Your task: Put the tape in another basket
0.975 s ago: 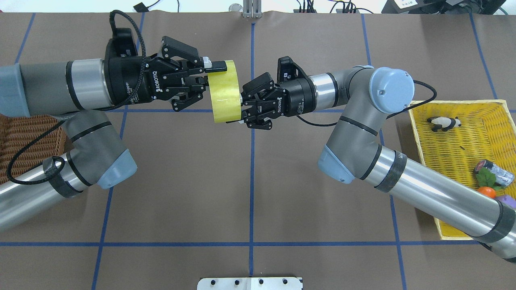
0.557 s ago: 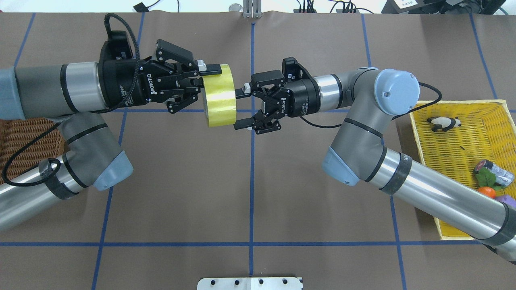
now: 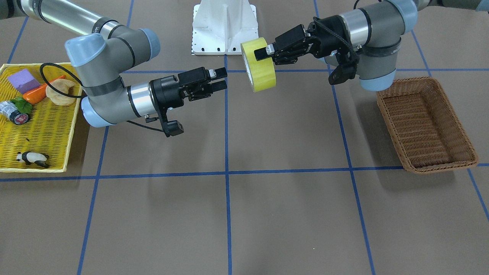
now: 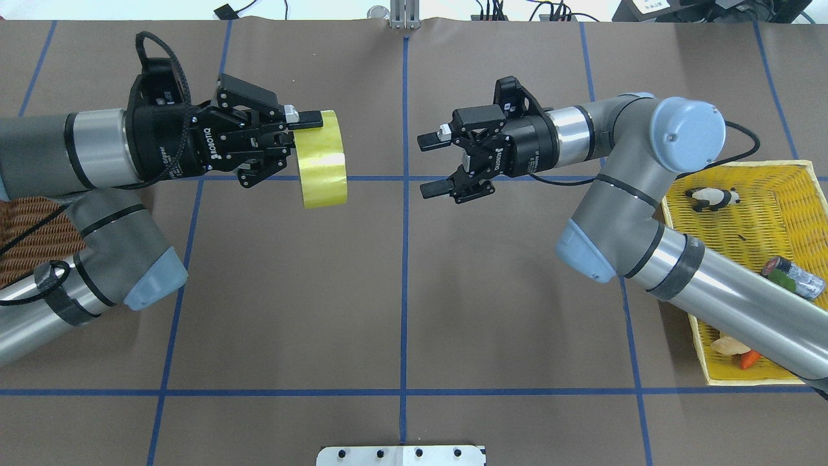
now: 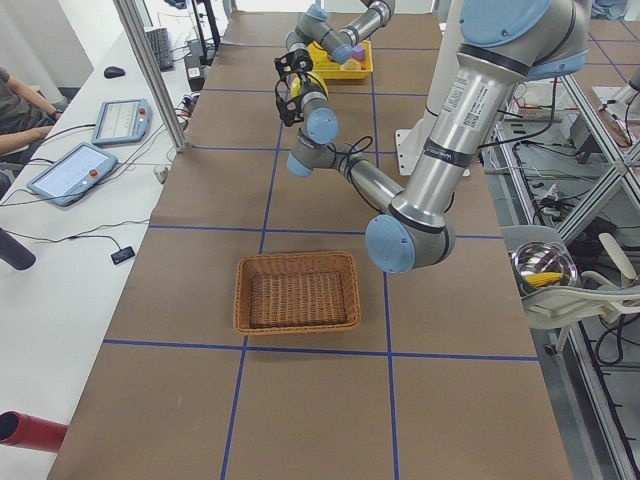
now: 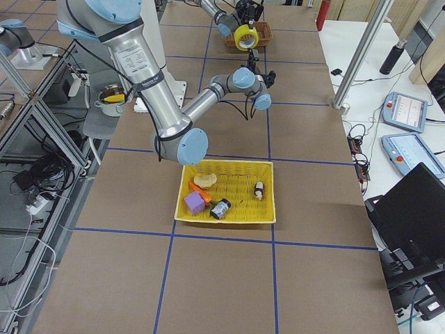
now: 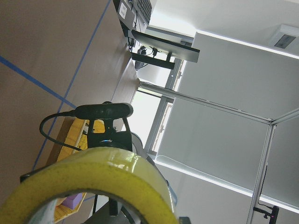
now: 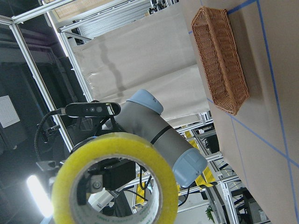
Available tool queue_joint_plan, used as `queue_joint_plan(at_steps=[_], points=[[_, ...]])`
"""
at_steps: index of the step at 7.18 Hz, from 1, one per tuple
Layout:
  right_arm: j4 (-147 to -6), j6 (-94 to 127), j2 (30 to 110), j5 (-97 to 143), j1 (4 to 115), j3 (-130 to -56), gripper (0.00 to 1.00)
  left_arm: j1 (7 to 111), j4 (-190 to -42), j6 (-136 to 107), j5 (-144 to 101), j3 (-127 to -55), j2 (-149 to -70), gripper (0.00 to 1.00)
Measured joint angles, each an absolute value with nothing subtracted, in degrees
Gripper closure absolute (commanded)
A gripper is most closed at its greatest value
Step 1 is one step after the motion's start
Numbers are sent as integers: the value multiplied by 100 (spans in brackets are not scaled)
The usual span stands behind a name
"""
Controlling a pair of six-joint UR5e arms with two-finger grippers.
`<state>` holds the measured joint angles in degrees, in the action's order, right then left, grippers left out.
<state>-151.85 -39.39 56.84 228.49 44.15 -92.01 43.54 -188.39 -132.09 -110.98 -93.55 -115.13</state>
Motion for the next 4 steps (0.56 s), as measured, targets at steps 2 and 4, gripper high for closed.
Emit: queue_joint_plan(at_steps=[2, 4], points=[[-15245, -4103, 5704, 22130, 4909, -9208, 2, 4565, -18810, -12863, -11172, -9371, -11266, 100], [-15886, -3922, 5686, 21903, 5115, -9268, 3, 5119, -18666, -12284, -11779, -9322, -10946, 100]])
